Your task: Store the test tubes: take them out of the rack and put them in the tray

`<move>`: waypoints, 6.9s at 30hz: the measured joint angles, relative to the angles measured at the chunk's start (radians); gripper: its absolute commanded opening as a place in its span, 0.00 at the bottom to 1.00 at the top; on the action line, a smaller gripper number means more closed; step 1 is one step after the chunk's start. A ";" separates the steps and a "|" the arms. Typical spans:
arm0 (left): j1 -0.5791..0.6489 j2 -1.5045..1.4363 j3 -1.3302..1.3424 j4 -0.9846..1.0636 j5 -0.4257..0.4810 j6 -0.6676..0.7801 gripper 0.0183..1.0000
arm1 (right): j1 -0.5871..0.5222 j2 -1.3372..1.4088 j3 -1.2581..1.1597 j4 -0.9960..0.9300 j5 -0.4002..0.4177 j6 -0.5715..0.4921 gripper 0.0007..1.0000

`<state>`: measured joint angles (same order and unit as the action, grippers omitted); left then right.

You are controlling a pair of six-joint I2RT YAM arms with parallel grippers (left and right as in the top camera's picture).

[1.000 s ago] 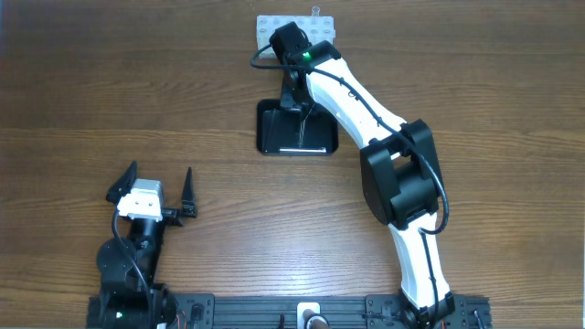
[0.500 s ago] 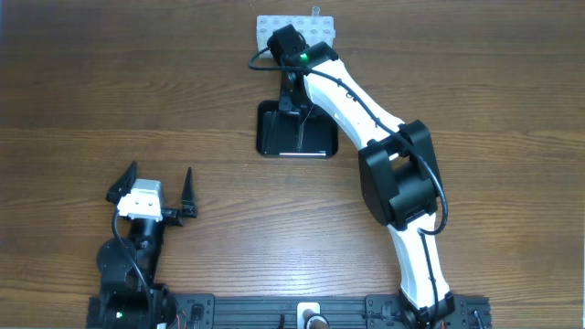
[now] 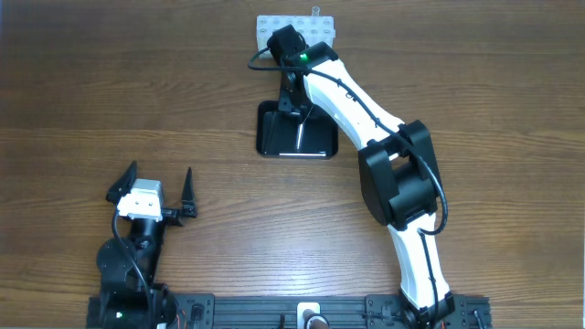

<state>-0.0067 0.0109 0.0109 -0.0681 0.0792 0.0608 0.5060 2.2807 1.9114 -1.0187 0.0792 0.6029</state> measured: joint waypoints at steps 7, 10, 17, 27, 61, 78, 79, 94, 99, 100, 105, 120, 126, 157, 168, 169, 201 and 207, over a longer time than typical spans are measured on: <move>0.000 0.000 0.000 0.000 0.000 0.000 1.00 | 0.000 0.000 0.000 0.000 -0.018 -0.002 0.30; 0.000 0.000 0.000 0.000 0.000 0.000 1.00 | 0.000 0.000 0.000 -0.002 -0.022 -0.006 0.35; 0.000 0.000 0.000 0.000 0.000 0.000 1.00 | 0.002 0.000 0.006 -0.092 -0.033 -0.015 0.53; 0.000 0.000 0.000 0.000 0.000 0.000 1.00 | 0.009 -0.047 0.032 -0.131 -0.002 -0.069 0.58; 0.000 0.000 0.000 0.000 0.000 0.000 1.00 | -0.119 0.047 0.135 0.591 0.294 -0.375 0.70; 0.000 0.000 0.000 0.000 0.000 0.000 1.00 | -0.111 0.091 0.135 0.706 0.286 -0.376 0.69; 0.000 0.000 0.000 0.000 0.000 0.000 1.00 | -0.111 0.098 0.135 0.713 0.286 -0.376 0.69; 0.000 0.000 0.000 0.000 0.000 0.000 1.00 | -0.111 0.133 0.135 0.789 0.286 -0.385 0.68; 0.000 0.000 0.000 0.000 0.000 0.000 1.00 | -0.111 0.136 0.135 0.796 0.286 -0.396 0.68; 0.000 0.000 0.000 0.000 0.000 0.000 1.00 | -0.111 0.137 0.135 0.800 0.286 -0.397 0.67; 0.000 0.000 0.000 0.000 0.000 0.000 1.00 | -0.111 0.147 0.135 0.807 0.286 -0.401 0.58; 0.000 0.000 0.000 0.000 0.000 0.000 1.00 | -0.111 0.152 0.135 0.806 0.286 -0.400 0.43; 0.000 0.000 0.000 0.000 0.000 0.000 1.00 | -0.111 0.158 0.135 0.806 0.287 -0.401 0.34; 0.000 0.000 0.000 0.000 0.000 0.000 1.00 | -0.108 0.160 0.135 0.806 0.299 -0.402 0.09; 0.000 0.000 0.000 0.000 0.000 0.000 1.00 | -0.064 0.121 0.134 0.741 0.373 -0.449 0.05; 0.000 0.000 0.000 0.000 0.000 0.000 1.00 | -0.063 0.107 0.134 0.734 0.376 -0.453 0.05; 0.000 0.000 0.000 0.000 0.000 0.000 1.00 | -0.001 -0.148 0.146 0.120 -0.015 -0.134 0.01; 0.000 0.000 0.000 0.000 0.000 0.000 1.00 | -0.001 -0.037 0.146 0.082 -0.123 -0.077 0.01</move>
<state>-0.0067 0.0109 0.0109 -0.0681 0.0792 0.0608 0.5053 2.2436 2.0571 -0.9363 -0.0441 0.5262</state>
